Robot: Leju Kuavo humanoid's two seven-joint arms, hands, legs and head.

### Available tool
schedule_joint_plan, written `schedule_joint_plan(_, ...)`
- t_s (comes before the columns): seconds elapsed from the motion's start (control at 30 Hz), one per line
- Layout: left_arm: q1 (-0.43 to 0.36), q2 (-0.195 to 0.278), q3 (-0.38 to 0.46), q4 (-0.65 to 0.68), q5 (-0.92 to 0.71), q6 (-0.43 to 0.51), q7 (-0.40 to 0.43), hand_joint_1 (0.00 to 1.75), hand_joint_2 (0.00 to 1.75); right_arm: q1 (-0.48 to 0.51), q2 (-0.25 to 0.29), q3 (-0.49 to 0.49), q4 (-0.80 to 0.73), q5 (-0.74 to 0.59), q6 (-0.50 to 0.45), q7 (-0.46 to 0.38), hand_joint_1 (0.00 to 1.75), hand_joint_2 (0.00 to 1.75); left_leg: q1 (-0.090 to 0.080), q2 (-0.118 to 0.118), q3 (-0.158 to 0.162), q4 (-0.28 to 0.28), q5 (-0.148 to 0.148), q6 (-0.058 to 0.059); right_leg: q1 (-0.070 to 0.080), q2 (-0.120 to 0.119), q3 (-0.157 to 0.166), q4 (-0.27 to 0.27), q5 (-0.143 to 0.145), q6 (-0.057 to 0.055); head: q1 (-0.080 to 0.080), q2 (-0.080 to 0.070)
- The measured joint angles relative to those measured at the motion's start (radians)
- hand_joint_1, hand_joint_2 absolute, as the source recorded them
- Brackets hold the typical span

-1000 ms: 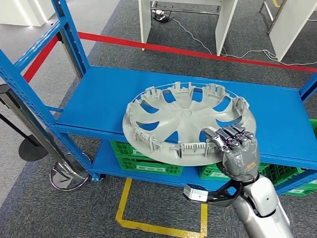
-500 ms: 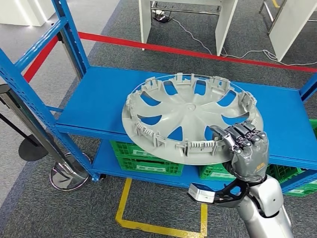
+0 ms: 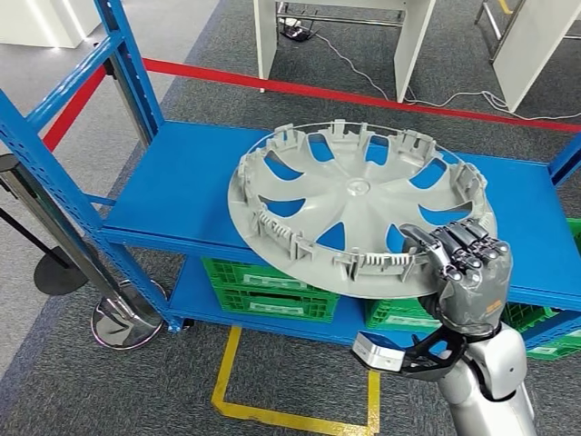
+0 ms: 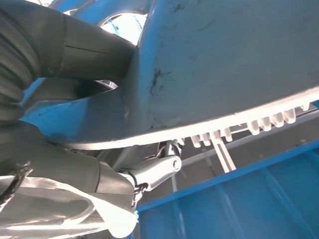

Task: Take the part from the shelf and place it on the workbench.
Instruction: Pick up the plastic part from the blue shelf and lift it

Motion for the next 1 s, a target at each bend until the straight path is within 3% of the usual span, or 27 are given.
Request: schedule_joint_plan(1.0,-0.001,0.003,0.0,-0.007,0.01,-0.004,-0.013,0.0,0.0,0.009,0.032,-0.034,-0.005,0.005,0.0,-0.024,1.75,1.75,-0.003,0.0,-0.001,0.004,-0.001,0.002,-0.002,0.0,0.0,-0.003,0.002,0.003,0.0,0.0)
